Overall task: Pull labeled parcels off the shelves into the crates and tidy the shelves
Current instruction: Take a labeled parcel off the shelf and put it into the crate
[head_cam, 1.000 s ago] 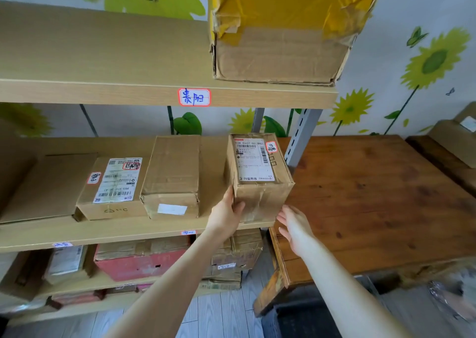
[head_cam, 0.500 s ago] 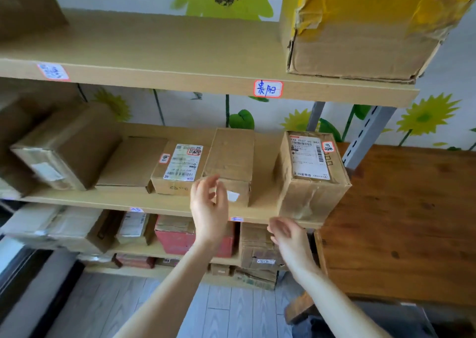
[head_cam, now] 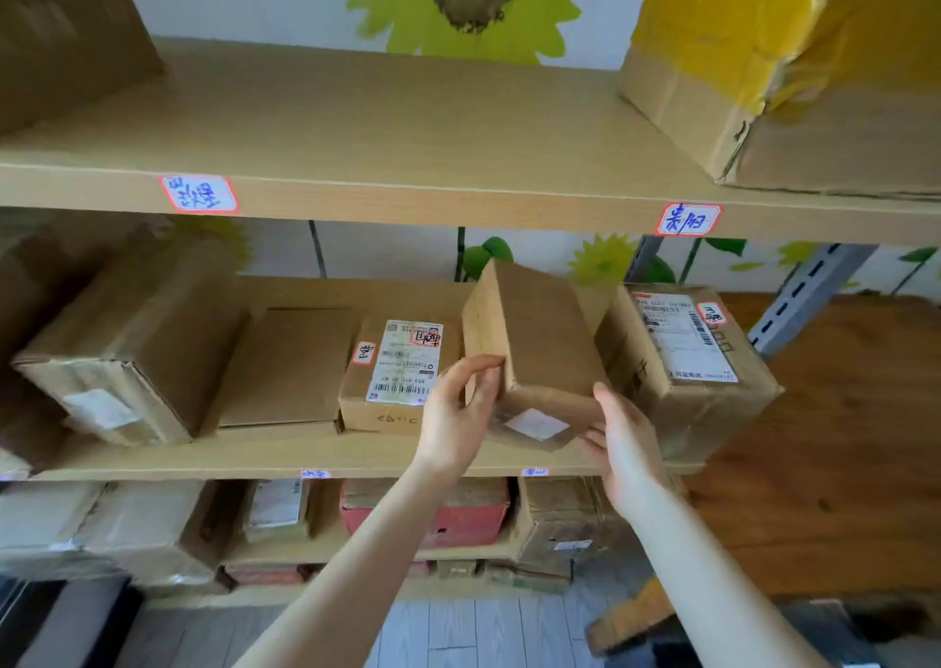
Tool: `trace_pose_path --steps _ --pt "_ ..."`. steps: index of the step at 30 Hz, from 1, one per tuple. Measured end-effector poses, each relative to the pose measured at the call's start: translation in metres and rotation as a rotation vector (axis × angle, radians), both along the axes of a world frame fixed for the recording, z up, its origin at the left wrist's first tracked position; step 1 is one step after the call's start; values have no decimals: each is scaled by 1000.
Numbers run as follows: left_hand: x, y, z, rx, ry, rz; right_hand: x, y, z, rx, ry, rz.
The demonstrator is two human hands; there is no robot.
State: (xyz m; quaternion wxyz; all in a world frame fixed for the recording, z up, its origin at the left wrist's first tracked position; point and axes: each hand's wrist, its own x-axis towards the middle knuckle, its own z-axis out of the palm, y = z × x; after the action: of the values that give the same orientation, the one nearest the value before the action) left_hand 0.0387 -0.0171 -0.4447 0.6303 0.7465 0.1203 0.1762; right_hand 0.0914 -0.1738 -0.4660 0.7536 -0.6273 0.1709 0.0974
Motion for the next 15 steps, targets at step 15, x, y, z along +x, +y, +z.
trace_pose_path --steps 15 --pt "-30 19 33 -305 48 -198 -27 -2 37 96 -54 446"
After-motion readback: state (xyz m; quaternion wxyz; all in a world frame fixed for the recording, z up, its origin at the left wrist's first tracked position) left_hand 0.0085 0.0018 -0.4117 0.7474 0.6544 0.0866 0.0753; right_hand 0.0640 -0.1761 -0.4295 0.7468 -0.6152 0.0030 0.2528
